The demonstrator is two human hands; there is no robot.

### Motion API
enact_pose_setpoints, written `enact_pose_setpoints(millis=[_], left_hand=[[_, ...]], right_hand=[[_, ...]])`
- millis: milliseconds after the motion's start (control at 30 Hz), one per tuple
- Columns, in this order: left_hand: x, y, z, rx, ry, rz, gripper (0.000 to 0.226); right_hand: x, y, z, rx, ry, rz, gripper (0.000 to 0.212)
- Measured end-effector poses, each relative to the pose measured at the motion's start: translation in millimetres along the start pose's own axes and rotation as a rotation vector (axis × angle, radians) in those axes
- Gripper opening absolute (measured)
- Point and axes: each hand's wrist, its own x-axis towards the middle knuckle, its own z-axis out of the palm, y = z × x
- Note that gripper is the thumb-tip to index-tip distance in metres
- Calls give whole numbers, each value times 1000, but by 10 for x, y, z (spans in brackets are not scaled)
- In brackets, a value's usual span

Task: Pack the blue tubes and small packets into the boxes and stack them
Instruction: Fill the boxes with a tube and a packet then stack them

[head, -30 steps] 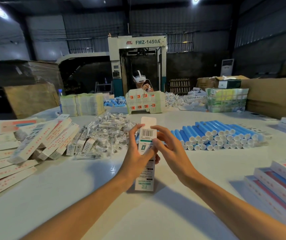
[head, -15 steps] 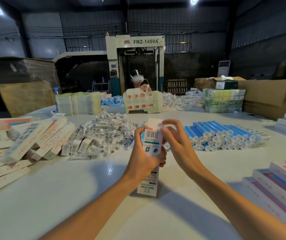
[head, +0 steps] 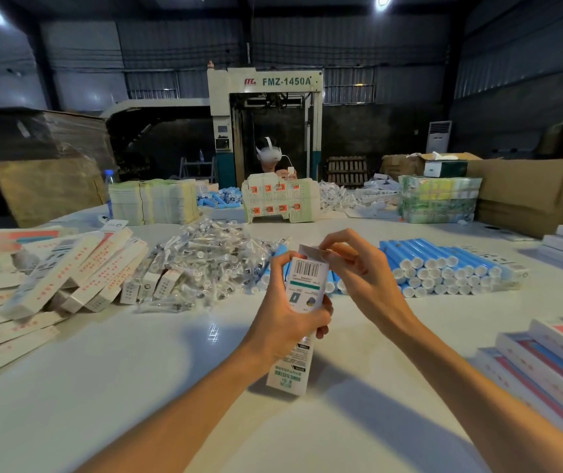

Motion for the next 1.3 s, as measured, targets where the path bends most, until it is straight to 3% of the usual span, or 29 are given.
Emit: enact_pose_setpoints(millis=[133,233,400,600,833,1067,1300], left_hand=[[-2,7,0,20,1,-15,76],[-8,3,-10,35,-31,-20,80],[-1,-8,-36,52,11,-50,87],[-19,3,-78,42,-38,-31,90],[-19,0,-92,81,-71,-24,92],[-22,12,-85,131,-40,9,96],[-10,11,-63,221,1,35,80]], right_hand=[[19,-37,-37,146,19,90,8],[19,-26,-52,181,46,119,6],[-1,-9,-26,231,-48,178,6],[22,-45,-70,284,3,262,5],[98,-128,-226,285,-136,360,8],[90,-162,-268,136,-155,296,11],[17,-125,-136,67,-76,188,23]])
